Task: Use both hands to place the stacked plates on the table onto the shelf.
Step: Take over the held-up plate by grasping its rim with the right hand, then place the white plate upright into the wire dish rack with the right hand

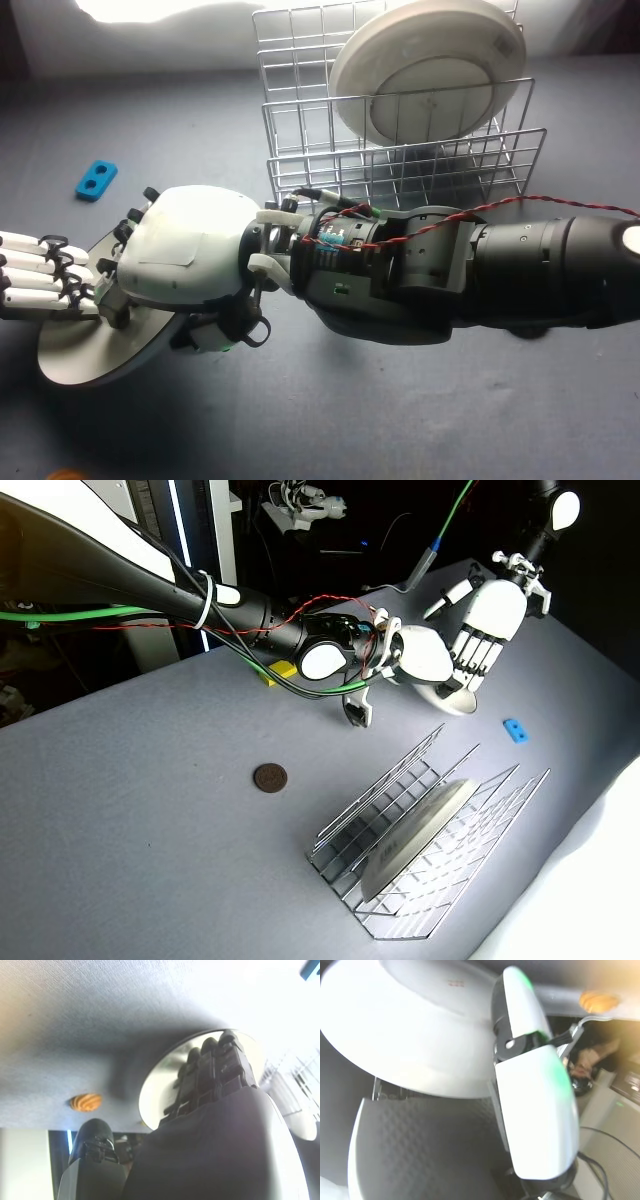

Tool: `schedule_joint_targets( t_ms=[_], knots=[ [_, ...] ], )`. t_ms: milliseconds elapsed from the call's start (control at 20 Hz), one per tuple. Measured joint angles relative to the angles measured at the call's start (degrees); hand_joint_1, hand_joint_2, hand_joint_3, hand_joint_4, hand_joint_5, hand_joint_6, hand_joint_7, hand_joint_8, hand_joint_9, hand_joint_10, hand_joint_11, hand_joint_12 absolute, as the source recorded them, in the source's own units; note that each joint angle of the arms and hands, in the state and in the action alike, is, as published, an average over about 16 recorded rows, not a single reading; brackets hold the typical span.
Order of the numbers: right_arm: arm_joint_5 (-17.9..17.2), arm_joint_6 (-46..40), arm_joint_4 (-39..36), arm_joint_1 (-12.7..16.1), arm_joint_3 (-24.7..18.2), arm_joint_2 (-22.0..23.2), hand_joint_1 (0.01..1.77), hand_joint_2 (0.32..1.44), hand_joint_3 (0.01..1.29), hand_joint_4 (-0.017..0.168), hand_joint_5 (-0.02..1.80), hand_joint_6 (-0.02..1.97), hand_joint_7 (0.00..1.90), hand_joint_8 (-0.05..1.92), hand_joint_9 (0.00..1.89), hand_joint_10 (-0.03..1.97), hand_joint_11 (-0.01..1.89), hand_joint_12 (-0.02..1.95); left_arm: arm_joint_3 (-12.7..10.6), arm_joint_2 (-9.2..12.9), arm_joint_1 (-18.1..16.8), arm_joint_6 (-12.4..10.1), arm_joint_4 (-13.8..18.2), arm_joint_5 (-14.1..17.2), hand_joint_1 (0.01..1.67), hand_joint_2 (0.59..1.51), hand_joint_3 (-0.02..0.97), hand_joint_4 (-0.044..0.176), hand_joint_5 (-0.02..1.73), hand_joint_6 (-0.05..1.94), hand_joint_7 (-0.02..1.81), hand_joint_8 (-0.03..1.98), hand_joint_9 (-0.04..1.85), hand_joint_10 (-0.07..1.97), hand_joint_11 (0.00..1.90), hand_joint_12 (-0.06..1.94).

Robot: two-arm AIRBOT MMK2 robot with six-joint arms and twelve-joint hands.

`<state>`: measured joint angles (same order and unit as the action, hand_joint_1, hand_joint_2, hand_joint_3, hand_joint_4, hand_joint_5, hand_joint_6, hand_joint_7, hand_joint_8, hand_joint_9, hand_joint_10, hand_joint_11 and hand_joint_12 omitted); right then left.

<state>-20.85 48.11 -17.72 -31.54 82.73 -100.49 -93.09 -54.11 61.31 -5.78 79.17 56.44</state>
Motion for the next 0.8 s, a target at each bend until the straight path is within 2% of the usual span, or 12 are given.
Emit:
schedule_joint_targets(
  t_ms=[400, 800],
  knots=[
    [-0.67, 0.08, -0.27, 0.46, -2.0, 1.87, 1.19, 0.97, 0.01, -0.001, 0.84, 0.54, 0.91, 0.46, 0.98, 0.29, 0.81, 0.97, 0.38, 0.45, -3.21, -1.04, 1.62, 0.13, 0.02, 1.125, 0.013, -0.008, 0.01, -0.03, 0.06, 0.0, 0.03, 0.01, 0.01, -0.01],
    [0.73, -0.22, -0.01, 1.89, -8.39, 7.45, 1.23, 0.94, 0.01, -0.005, 0.88, 0.62, 0.98, 0.56, 1.02, 0.72, 0.9, 0.96, 1.63, 4.02, -10.28, -2.92, 3.04, 0.52, 0.02, 1.12, 0.013, -0.001, 0.06, 0.0, 0.07, 0.0, 0.03, 0.01, 0.01, 0.02]
  ],
)
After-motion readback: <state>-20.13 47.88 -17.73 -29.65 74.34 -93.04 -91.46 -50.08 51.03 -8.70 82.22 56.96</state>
